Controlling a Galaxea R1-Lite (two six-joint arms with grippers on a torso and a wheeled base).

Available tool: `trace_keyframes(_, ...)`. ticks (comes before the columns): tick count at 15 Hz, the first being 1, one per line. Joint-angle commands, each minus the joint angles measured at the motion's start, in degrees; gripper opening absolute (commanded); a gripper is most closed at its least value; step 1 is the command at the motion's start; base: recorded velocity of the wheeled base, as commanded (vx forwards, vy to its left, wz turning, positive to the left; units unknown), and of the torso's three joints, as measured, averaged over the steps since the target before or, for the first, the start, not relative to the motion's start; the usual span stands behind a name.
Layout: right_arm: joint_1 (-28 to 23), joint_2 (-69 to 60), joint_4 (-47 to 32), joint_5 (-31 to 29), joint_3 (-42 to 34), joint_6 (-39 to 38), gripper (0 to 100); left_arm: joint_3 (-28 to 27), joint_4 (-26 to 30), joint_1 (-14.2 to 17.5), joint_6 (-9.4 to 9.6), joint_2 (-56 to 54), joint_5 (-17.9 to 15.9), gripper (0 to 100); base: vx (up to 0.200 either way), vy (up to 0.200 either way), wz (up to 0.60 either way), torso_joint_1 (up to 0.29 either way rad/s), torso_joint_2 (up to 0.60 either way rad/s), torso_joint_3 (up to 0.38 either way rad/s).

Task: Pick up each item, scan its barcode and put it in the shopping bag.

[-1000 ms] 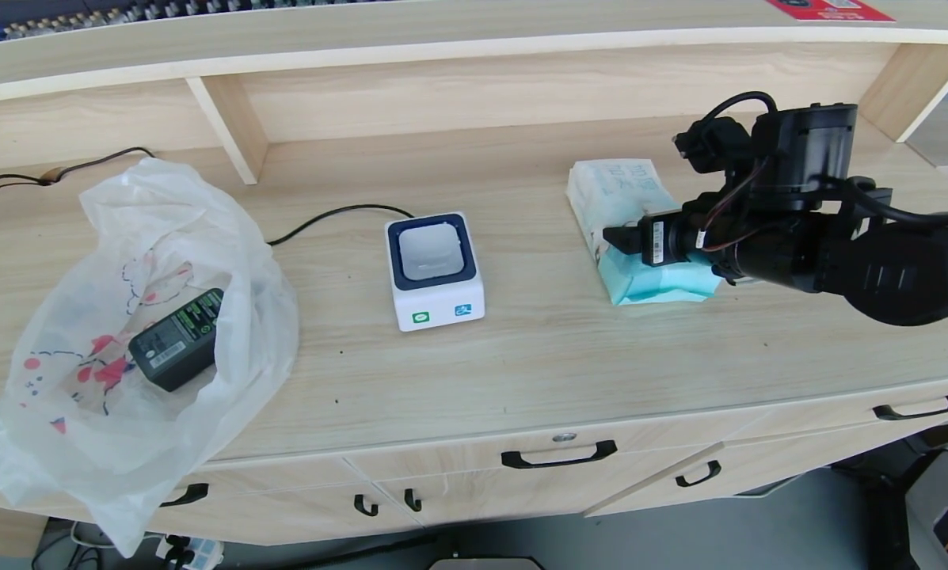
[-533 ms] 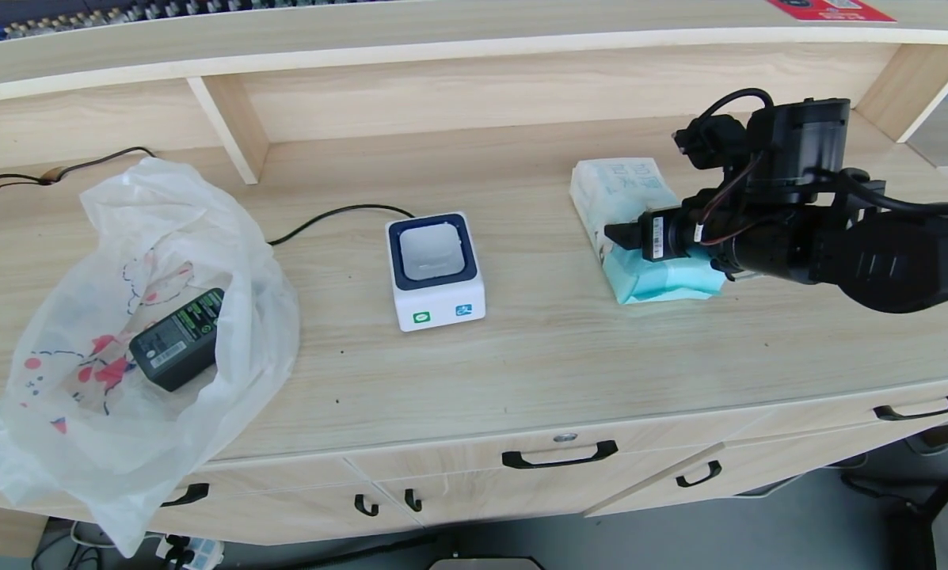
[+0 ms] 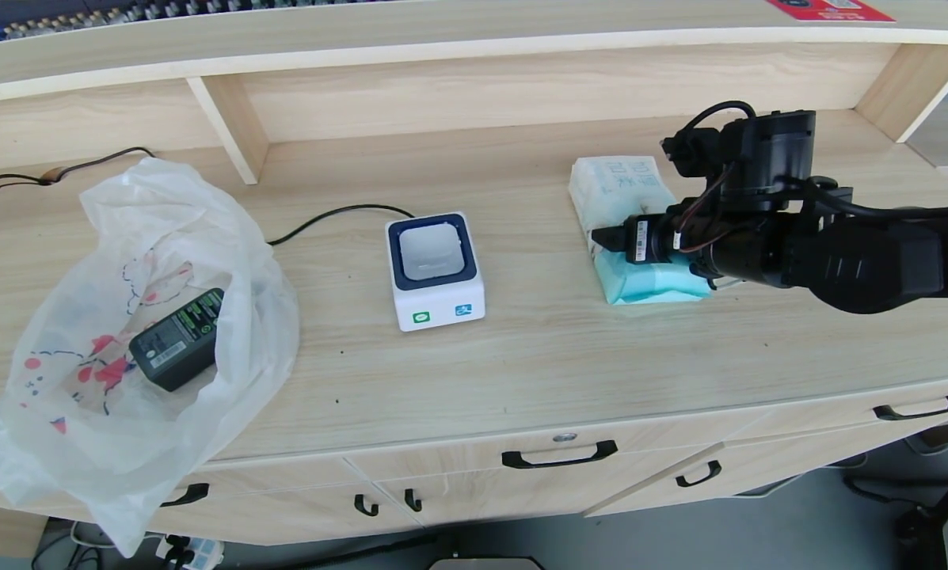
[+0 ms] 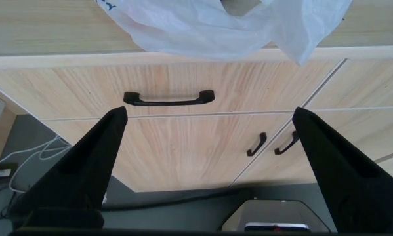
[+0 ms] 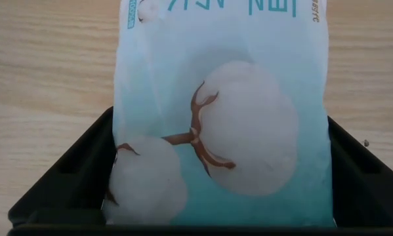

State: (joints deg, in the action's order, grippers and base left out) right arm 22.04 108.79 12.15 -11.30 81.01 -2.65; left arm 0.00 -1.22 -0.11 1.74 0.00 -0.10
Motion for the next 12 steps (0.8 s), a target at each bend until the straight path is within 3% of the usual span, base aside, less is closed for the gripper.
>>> trace_keyframes(1,0.37,0.46,0.33,0.31,-0.15,-1.05,100,0.0,-0.01,0.02,0.01,0.09,0.01,100,0.0,0.0,0.0,0.0,0.0,0.0)
trace_keyframes(5,0.64,0.81,2.17,0.23,-0.15,-2.1,100,0.0,-0.01,0.02,0.01,0.0,0.01,100,0.0,0.0,0.0,0.0,0.0,0.0)
trace_keyframes(6,0.81,0.81,2.17,0.23,0.03,-2.19,0,0.0,-0.01,0.02,0.01,0.0,0.01,100,0.0,0.0,0.0,0.0,0.0,0.0)
trace_keyframes(12,1.69,0.28,6.13,-0.04,-0.59,-2.28,0,0.0,-0.1,0.02,0.1,0.09,0.01,100,0.0,0.0,0.0,0.0,0.0,0.0)
